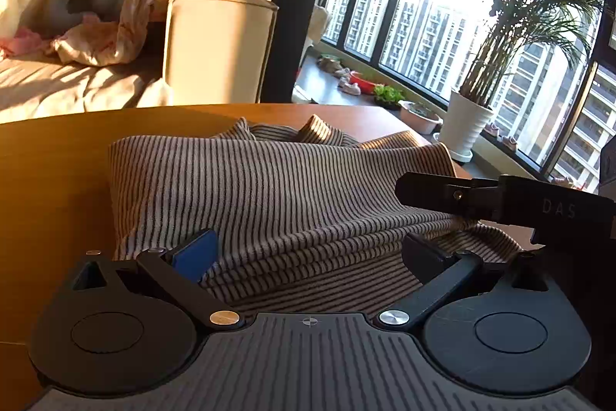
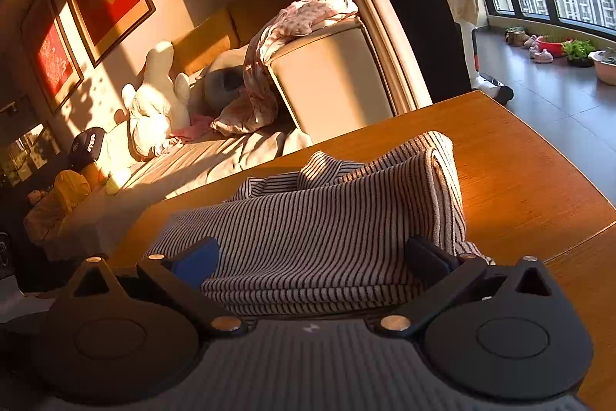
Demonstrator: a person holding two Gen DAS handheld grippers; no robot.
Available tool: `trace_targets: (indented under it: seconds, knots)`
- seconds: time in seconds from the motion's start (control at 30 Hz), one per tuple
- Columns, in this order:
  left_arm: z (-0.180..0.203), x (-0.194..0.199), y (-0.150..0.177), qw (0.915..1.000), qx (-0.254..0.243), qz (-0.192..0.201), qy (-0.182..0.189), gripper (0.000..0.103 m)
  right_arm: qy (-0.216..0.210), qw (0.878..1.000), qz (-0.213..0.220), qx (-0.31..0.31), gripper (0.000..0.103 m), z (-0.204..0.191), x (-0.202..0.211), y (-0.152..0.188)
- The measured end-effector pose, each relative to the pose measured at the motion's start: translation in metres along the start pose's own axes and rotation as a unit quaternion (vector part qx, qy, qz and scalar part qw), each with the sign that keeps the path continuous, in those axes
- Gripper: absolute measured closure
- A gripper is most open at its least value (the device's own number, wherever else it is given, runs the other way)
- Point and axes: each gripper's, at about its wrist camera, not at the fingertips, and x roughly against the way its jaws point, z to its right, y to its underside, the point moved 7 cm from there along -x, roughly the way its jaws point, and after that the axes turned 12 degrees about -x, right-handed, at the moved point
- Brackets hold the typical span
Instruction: Fold clothes
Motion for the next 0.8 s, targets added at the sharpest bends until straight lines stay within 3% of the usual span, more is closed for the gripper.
trace_targets:
  seconds: [0.17,0.4,0.63,0.8]
  knots:
    - [0.0,0.002,0.002,1.0,0.005,0.007,-0.001,0.0,-0.044,0.997,0.02,-0.056,0.0,0.013,0.007,-0.002]
    - [-0.001,0.002,0.002,0.9999,0.01,0.006,0.003,0.0,-0.032,0.999,0.008,-0.037,0.0,0.009,0.003,-0.001]
    - [0.004,0.011,0.007,0.9995,0.029,0.011,-0.001,0.0,-0.064,0.997,-0.02,-0.024,0.0,0.013,0.005,-0.003]
    - [0.005,0.012,0.007,0.9992,0.037,0.012,-0.002,0.0,-0.062,0.998,-0.023,-0.015,0.0,0.01,0.005,-0.001]
